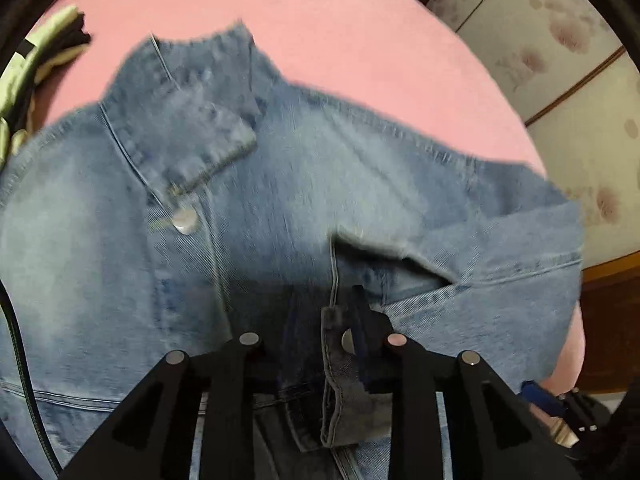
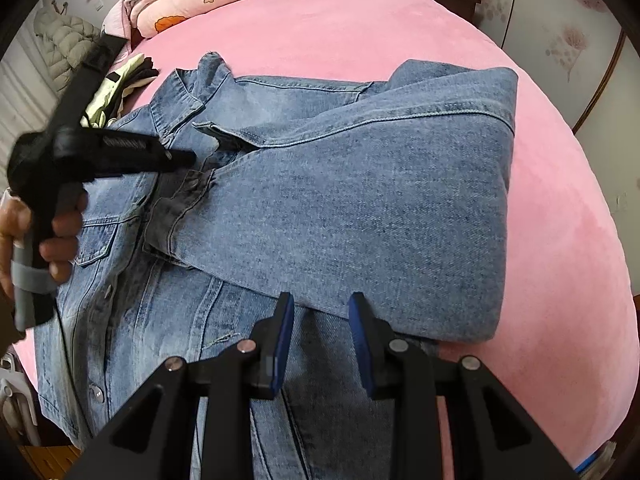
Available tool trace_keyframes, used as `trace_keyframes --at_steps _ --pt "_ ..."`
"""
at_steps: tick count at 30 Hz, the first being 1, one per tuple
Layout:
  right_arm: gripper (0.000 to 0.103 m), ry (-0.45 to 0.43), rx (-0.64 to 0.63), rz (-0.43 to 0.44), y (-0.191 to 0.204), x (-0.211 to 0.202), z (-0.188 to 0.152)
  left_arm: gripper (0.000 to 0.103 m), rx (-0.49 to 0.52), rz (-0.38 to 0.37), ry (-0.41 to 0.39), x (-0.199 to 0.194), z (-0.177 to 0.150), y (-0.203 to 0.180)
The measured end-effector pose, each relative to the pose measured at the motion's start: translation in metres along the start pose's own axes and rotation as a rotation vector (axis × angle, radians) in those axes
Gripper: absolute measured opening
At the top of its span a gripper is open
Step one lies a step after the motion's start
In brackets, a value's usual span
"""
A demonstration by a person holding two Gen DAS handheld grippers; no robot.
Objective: Fold large clothes
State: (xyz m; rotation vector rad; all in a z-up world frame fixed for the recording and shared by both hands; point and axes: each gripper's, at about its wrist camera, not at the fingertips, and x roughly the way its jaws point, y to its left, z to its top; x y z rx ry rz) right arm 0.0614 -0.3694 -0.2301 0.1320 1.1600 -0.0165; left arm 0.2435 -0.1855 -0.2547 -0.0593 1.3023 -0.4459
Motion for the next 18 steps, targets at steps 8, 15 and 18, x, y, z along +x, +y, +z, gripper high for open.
trace_keyframes --at_steps 8,15,18 --pt "0.029 -0.019 0.003 -0.002 -0.001 -0.004 0.000 0.028 -0.013 -0.049 -0.137 -0.042 0.039 -0.015" --pt "0.029 -0.036 0.014 -0.015 -0.006 -0.010 0.003 0.028 0.059 0.033 0.008 0.027 0.055 -0.049" --pt "0.029 -0.045 0.024 -0.020 -0.012 -0.014 0.005 0.028 0.074 0.060 0.080 0.044 0.042 -0.047"
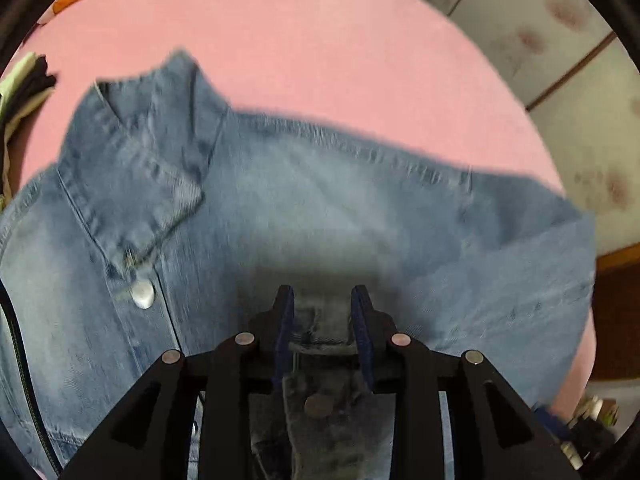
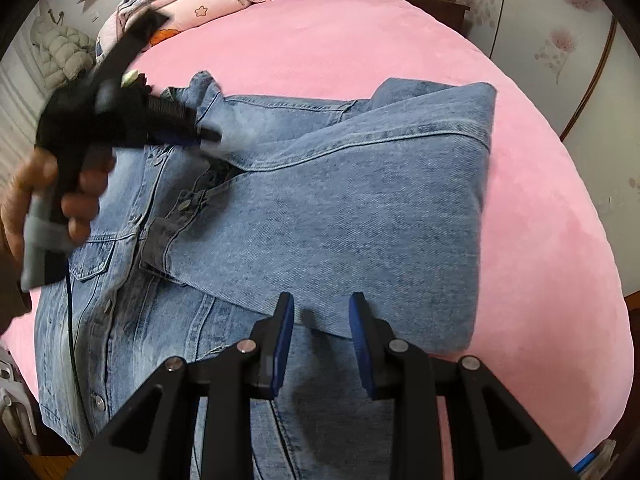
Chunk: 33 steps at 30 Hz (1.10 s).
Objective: Fold large clothes
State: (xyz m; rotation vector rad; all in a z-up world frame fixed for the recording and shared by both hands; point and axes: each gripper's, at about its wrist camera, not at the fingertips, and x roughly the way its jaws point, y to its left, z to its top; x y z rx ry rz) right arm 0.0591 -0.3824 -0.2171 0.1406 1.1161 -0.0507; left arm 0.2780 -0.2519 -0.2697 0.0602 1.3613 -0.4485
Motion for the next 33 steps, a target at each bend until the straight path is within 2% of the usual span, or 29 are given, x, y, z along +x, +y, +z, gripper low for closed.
trace_keyframes --at_steps 3,7,12,18,20,21,23,26,27,29,33 --pt "0.029 -0.008 0.019 -0.007 -0.008 -0.002 0.002 0.030 -0.006 -0.008 0.037 0.009 -0.014 0.005" --pt "0.029 -0.014 0.044 -0.017 -0.018 -0.003 0.004 0.053 -0.047 -0.019 0.053 0.007 -0.025 0.015" --pt "0.029 -0.018 0.064 -0.023 -0.025 -0.003 0.008 0.060 -0.109 -0.098 0.093 0.016 -0.032 0.030" --pt "0.029 -0.018 0.068 -0.022 -0.032 -0.002 0.008 0.063 -0.043 -0.101 0.105 0.032 -0.038 0.020" --pt "0.029 -0.017 0.074 -0.025 -0.032 -0.002 0.007 0.052 -0.020 -0.100 0.107 0.034 -0.037 0.013" --pt "0.029 -0.016 0.077 -0.024 -0.032 -0.002 0.006 0.040 -0.020 -0.126 0.117 0.034 -0.036 0.009" --pt "0.029 -0.015 0.080 -0.025 -0.033 -0.001 0.004 0.040 -0.023 -0.104 0.123 0.038 -0.032 0.002" --pt "0.029 -0.012 0.076 -0.027 -0.032 0.000 0.003 0.035 -0.030 -0.070 0.114 0.039 -0.030 -0.004" --pt "0.029 -0.013 0.076 -0.027 -0.032 0.000 0.002 0.018 -0.032 -0.059 0.105 0.039 -0.028 -0.007" --pt "0.029 -0.014 0.075 -0.030 -0.033 -0.001 0.002 0.015 -0.038 -0.047 0.085 0.033 -0.027 -0.013" --pt "0.029 -0.028 0.074 -0.048 -0.035 -0.006 0.005 0.012 -0.001 0.022 -0.006 0.001 -0.032 -0.027"
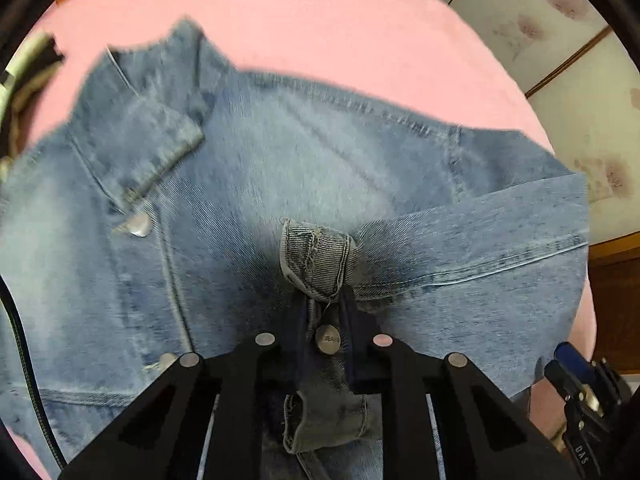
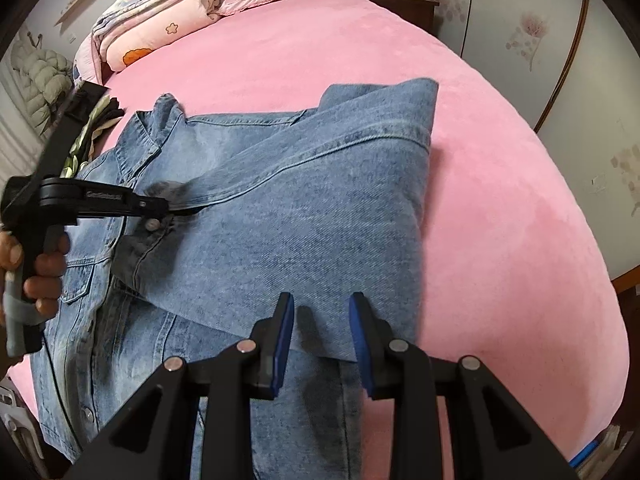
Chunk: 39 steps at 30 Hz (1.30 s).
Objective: Fold large clothes
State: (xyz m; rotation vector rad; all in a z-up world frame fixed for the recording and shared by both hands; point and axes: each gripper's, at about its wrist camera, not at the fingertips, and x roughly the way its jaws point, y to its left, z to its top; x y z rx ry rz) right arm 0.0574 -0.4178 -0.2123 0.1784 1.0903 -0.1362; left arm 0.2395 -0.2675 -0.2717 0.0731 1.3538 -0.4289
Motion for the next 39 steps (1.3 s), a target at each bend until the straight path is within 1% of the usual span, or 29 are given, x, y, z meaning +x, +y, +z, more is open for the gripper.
trace_keyframes --at_steps 1,4,6,8,10,11,14,17,19,22,23,24,26,27,29,32,34,35,37,39 --pt "0.029 -0.003 0.001 -0.003 -0.001 -0.001 0.001 0.012 0.006 0.016 -0.035 -0.012 -0.002 -0.004" --pt "0.029 -0.018 0.005 -0.015 -0.005 -0.005 0.007 0.012 -0.006 0.036 -0.108 -0.042 -0.004 -0.003" --pt "0.029 -0.029 0.007 -0.020 -0.007 -0.007 0.012 0.012 -0.040 0.054 -0.161 -0.064 -0.005 0.003" --pt "0.029 -0.038 0.009 -0.025 -0.008 -0.008 0.016 0.012 -0.087 0.067 -0.189 -0.080 -0.006 0.009" --pt "0.029 -0.049 0.008 -0.026 -0.007 -0.009 0.021 0.012 -0.135 0.088 -0.208 -0.097 -0.012 0.035" --pt "0.029 -0.053 0.005 -0.026 -0.006 -0.009 0.022 0.012 -0.160 0.112 -0.213 -0.102 -0.016 0.045" --pt "0.029 -0.059 -0.003 -0.025 -0.002 -0.009 0.025 0.012 -0.237 0.187 -0.203 -0.109 -0.024 0.081" --pt "0.029 -0.056 -0.015 -0.025 0.004 -0.006 0.027 0.012 -0.337 0.247 -0.168 -0.101 -0.032 0.121" --pt "0.029 -0.048 -0.022 -0.025 0.007 -0.003 0.026 0.013 -0.396 0.277 -0.138 -0.089 -0.040 0.145" --pt "0.029 -0.025 -0.027 -0.024 0.010 0.004 0.026 0.016 -0.409 0.295 -0.047 -0.056 -0.055 0.164" --pt "0.029 -0.017 -0.025 -0.024 0.011 0.006 0.025 0.017 -0.408 0.306 -0.027 -0.048 -0.057 0.166" --pt "0.029 -0.013 -0.025 -0.026 0.011 0.008 0.025 0.017 -0.401 0.325 -0.017 -0.041 -0.060 0.168" --pt "0.029 -0.011 -0.030 -0.031 0.013 0.009 0.026 0.017 -0.379 0.341 -0.034 -0.036 -0.062 0.167" --pt "0.029 -0.011 -0.034 -0.032 0.013 0.009 0.026 0.017 -0.375 0.341 -0.041 -0.037 -0.062 0.167" --pt "0.029 -0.007 -0.037 -0.029 0.013 0.009 0.027 0.017 -0.381 0.310 -0.043 -0.038 -0.060 0.169" --pt "0.029 0.012 -0.032 -0.003 0.009 0.011 0.023 0.017 -0.400 0.270 -0.027 -0.037 -0.060 0.177" --pt "0.030 0.025 -0.031 -0.004 0.007 0.012 0.018 0.027 -0.410 0.255 -0.024 -0.038 -0.062 0.183" --pt "0.031 0.029 -0.029 -0.005 0.007 0.012 0.015 0.030 -0.414 0.231 -0.023 -0.039 -0.064 0.186" --pt "0.031 0.039 -0.033 0.003 0.007 0.013 0.010 0.051 -0.425 0.168 -0.019 -0.039 -0.065 0.195" --pt "0.031 0.040 -0.046 -0.004 0.009 0.014 0.006 0.061 -0.425 0.118 -0.023 -0.039 -0.068 0.198"
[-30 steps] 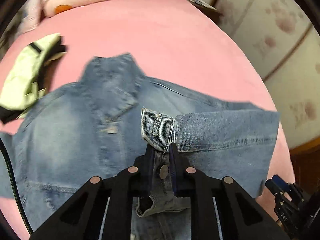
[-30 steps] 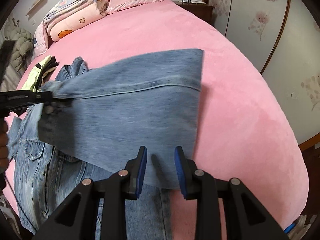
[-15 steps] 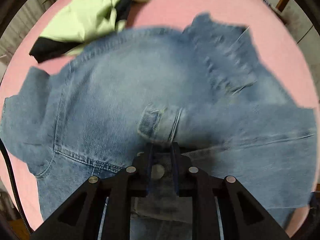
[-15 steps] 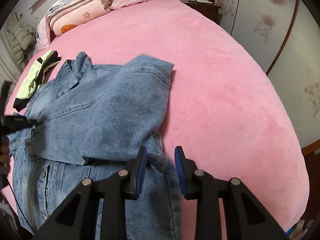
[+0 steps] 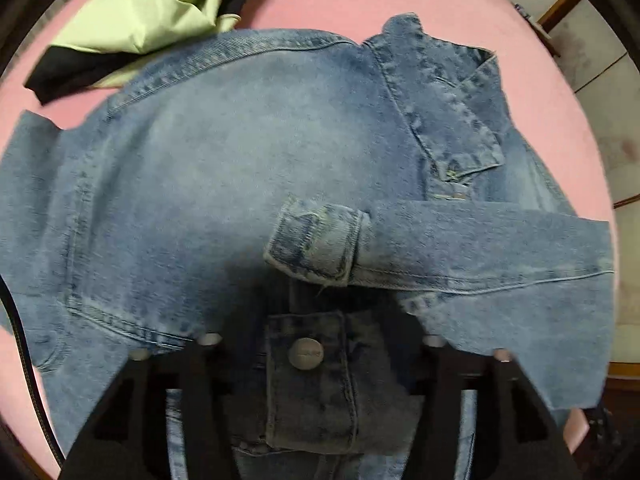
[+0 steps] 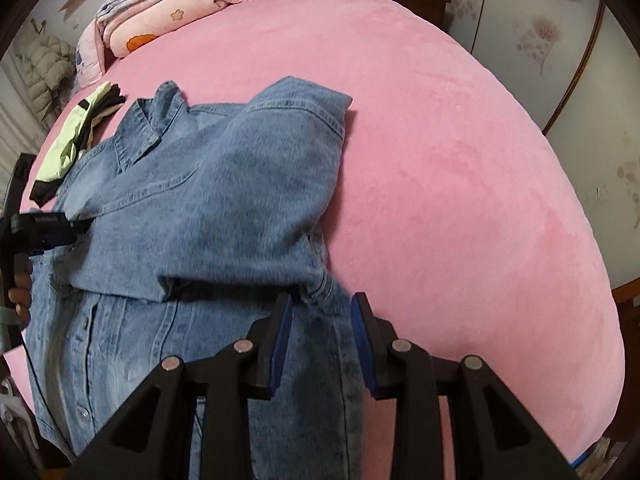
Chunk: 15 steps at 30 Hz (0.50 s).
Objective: Fold large clothes
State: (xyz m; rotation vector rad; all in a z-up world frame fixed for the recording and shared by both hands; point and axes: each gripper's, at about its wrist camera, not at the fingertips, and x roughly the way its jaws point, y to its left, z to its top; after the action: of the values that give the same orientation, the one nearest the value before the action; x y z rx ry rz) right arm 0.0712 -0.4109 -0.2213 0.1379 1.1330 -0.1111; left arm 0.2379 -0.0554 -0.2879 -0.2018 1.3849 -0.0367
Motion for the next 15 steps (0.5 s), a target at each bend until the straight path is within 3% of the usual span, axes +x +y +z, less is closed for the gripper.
trace_keyframes --at_steps 3,4,5,8,12,15 --pt "0.031 0.000 -0.041 -0.037 0.005 0.008 -0.003 0.062 0.024 -0.010 0.007 0.003 -0.001 -0.002" --pt "0.031 0.001 -0.053 -0.043 0.007 0.012 -0.003 0.048 0.039 -0.010 0.005 0.004 -0.001 -0.005" --pt "0.031 -0.002 -0.064 -0.050 0.009 0.016 -0.002 0.042 0.052 -0.011 0.008 0.005 0.000 -0.008" --pt "0.031 -0.016 -0.092 -0.086 0.012 0.025 0.003 0.010 0.065 0.061 -0.009 0.000 0.003 -0.009" --pt "0.031 -0.027 -0.092 -0.109 0.014 0.036 0.012 0.003 0.025 0.057 -0.052 -0.019 0.008 0.001" --pt "0.030 -0.043 -0.073 -0.133 0.010 0.037 0.013 0.002 0.030 0.106 -0.149 -0.044 0.011 0.003"
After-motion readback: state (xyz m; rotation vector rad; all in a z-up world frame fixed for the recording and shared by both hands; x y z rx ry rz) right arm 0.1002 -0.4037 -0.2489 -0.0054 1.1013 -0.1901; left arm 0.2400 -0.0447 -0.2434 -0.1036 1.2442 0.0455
